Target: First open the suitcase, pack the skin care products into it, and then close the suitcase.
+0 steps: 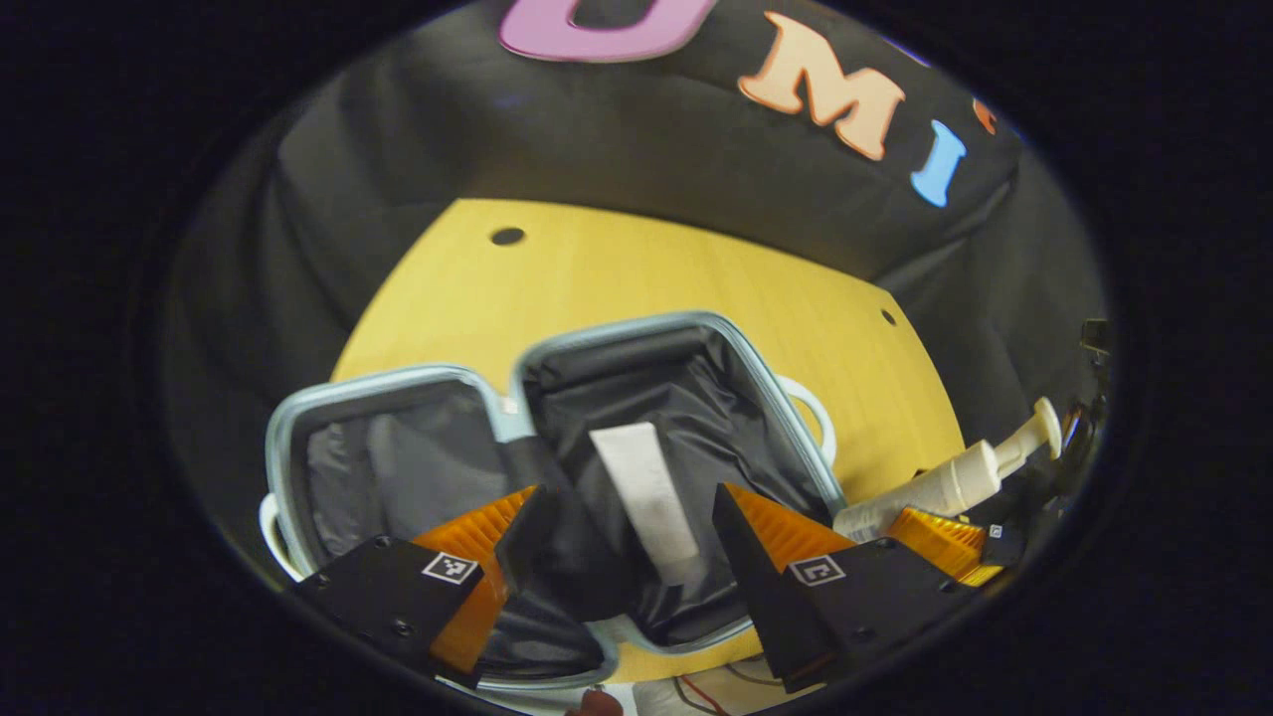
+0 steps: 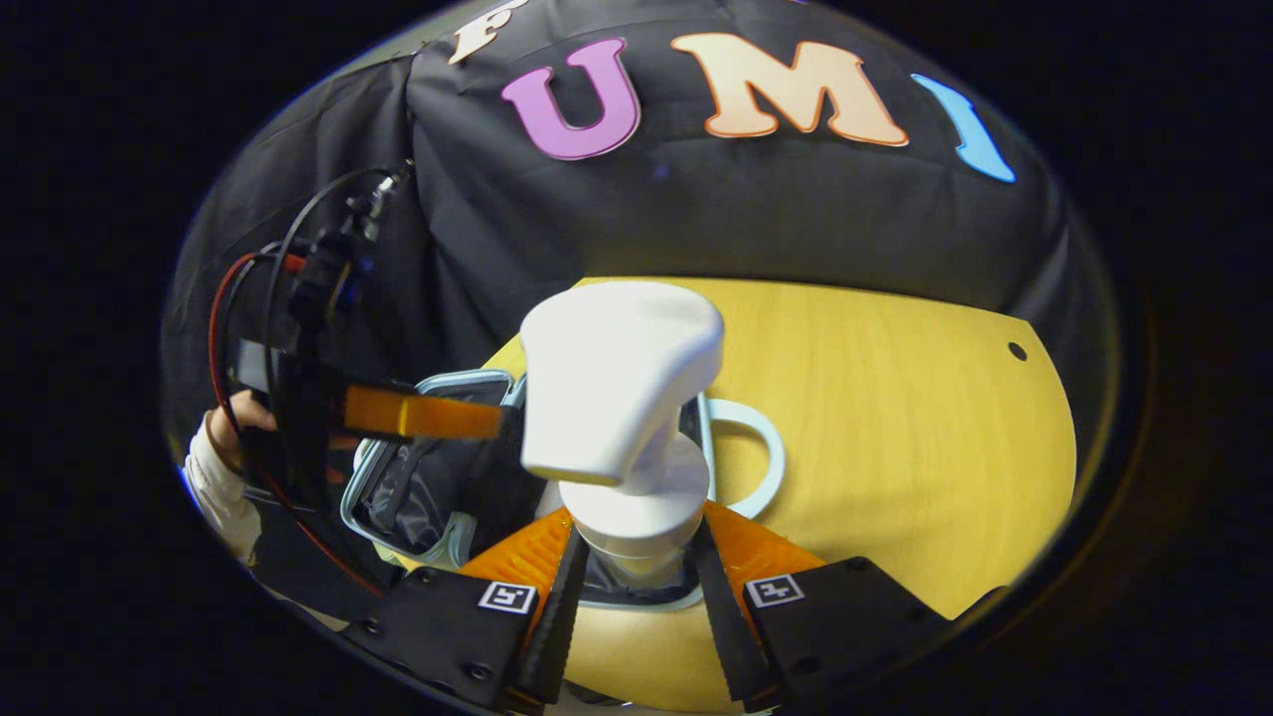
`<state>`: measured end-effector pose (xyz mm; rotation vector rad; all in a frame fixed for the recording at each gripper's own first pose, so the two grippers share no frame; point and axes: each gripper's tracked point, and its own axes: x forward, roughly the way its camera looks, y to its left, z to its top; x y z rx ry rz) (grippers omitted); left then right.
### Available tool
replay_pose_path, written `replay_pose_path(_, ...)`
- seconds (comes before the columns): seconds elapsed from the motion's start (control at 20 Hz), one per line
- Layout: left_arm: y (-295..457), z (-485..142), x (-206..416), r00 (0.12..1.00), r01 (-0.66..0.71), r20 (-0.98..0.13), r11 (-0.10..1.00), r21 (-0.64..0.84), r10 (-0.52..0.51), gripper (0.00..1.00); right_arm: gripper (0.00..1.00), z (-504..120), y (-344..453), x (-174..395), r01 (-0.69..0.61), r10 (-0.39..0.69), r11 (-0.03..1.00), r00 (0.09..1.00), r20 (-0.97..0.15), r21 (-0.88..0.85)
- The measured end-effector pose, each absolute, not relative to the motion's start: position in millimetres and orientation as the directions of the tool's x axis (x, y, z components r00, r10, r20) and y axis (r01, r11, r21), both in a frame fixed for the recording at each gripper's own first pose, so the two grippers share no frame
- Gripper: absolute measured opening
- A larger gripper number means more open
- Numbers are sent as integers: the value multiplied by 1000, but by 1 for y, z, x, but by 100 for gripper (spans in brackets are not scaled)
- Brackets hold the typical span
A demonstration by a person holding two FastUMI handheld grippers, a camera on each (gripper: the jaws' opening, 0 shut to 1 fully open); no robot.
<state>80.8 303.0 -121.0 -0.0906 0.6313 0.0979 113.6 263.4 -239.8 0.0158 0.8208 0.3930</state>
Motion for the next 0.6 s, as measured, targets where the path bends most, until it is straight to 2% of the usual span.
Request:
replay_pose_path(0.1, 334, -101, 62, 817, -183, -559, 983, -14, 144, 97, 62, -254, 277, 113, -370, 360, 915, 572, -737, 160)
replay_pose_path(0.15, 347, -95, 50, 817, -214, -550, 977, -14, 172, 97, 58, -264, 282, 112, -384, 360, 911, 554, -751, 153)
replay_pose_path(0.35, 394, -88, 3, 810, -346, -529, 935, -83, 253, 96, 58, -295, 294, 119, -404, 338, 906, 506, -793, 129)
replay_pose_path(0.4, 411, -92, -9, 803, -385, -527, 917, -101, 279, 96, 62, -302, 295, 121, -402, 331, 907, 499, -801, 124)
replay_pose_path(0.6, 464, -97, -61, 771, -530, -513, 826, -190, 377, 96, 58, -319, 302, 127, -380, 310, 917, 486, -817, 122)
